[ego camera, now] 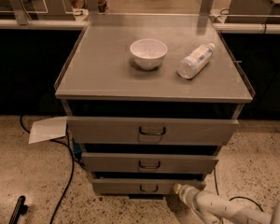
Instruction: Close bottom drawer
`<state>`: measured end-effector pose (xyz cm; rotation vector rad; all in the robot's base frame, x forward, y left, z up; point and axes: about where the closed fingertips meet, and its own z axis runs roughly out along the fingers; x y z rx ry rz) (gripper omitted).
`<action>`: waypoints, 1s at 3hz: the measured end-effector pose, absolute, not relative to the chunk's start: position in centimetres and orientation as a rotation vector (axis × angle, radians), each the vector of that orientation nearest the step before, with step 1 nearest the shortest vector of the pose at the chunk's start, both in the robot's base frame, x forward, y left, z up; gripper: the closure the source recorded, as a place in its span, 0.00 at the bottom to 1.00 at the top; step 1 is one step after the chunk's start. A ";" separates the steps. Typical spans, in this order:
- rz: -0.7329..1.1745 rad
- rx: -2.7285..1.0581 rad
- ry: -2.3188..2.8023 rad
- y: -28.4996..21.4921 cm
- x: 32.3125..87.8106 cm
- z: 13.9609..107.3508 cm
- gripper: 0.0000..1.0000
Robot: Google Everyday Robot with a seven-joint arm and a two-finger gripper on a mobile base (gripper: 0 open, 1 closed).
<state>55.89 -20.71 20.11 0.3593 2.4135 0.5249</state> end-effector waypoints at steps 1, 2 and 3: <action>0.507 0.345 2.405 -20.6 57.3 20.2 1.00; 0.505 0.342 2.405 -20.6 57.4 20.3 1.00; 0.509 0.333 2.412 -20.6 57.3 20.3 1.00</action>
Offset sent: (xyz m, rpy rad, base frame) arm 0.0130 -0.0002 0.0086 -0.0226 -0.0327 -0.0055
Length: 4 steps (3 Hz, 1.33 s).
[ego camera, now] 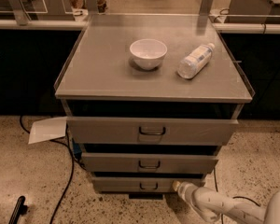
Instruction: Close bottom drawer
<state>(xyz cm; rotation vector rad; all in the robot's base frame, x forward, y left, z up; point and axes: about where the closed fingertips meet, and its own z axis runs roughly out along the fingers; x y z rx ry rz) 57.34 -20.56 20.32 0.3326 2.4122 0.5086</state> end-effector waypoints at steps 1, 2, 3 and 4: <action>0.528 0.325 2.472 -21.6 54.6 19.4 1.00; 0.564 0.385 2.527 -23.4 50.6 19.0 0.81; 0.568 0.386 2.530 -23.3 50.4 18.9 0.58; 0.568 0.386 2.530 -23.3 50.4 18.9 0.35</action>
Offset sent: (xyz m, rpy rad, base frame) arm -0.1199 -0.0555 -0.0160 0.0932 0.2120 -0.0207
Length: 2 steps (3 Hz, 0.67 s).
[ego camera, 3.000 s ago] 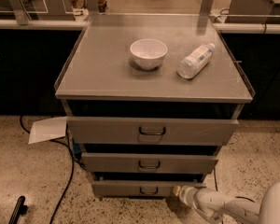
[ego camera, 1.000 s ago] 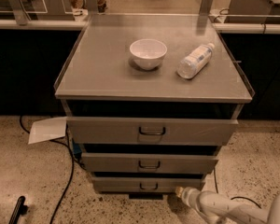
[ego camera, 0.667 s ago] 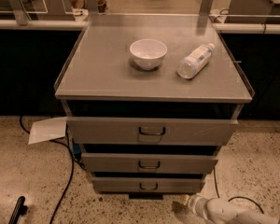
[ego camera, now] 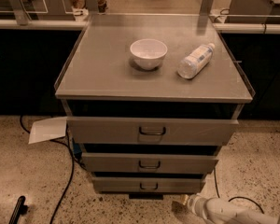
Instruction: Close bottom drawer
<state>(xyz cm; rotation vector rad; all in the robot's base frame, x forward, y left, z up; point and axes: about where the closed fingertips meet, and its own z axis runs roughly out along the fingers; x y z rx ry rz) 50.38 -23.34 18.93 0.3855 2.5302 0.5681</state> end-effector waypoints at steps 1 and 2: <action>0.568 0.386 2.530 -23.3 50.4 18.9 0.11; 0.568 0.385 2.530 -23.3 50.4 18.9 0.00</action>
Offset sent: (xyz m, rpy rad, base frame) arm 0.0000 0.0000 0.0000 0.0000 0.0000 0.0000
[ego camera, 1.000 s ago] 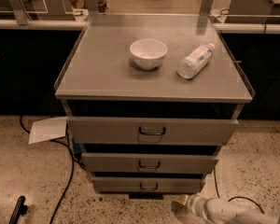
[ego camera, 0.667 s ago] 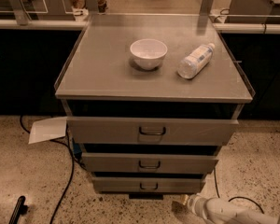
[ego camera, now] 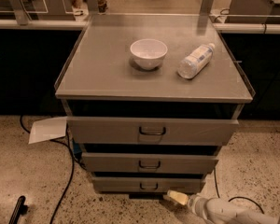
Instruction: Close bottom drawer
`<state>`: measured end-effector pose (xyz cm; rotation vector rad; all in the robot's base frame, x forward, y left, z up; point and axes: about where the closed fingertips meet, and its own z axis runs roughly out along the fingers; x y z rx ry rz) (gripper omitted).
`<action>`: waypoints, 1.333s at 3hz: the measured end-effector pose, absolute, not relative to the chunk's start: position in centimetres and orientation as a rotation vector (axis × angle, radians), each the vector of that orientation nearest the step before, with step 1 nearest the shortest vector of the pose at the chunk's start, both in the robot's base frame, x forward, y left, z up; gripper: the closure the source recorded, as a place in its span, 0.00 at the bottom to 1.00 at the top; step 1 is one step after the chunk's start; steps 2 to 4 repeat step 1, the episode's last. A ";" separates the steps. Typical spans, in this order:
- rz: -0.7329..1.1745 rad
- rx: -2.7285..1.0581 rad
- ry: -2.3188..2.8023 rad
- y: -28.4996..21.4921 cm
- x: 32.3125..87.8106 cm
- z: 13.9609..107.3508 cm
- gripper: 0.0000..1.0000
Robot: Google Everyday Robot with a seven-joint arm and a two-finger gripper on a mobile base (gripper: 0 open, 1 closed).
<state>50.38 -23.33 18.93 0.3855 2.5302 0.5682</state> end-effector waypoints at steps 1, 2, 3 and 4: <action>0.568 0.385 2.530 -23.3 50.4 18.9 0.00; 0.568 0.385 2.530 -23.3 50.4 18.9 0.00; 0.568 0.385 2.530 -23.3 50.4 18.9 0.00; 0.568 0.385 2.530 -23.3 50.4 18.9 0.00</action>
Offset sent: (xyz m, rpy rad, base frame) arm 0.0000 0.0000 0.0000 0.0000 0.0000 0.0000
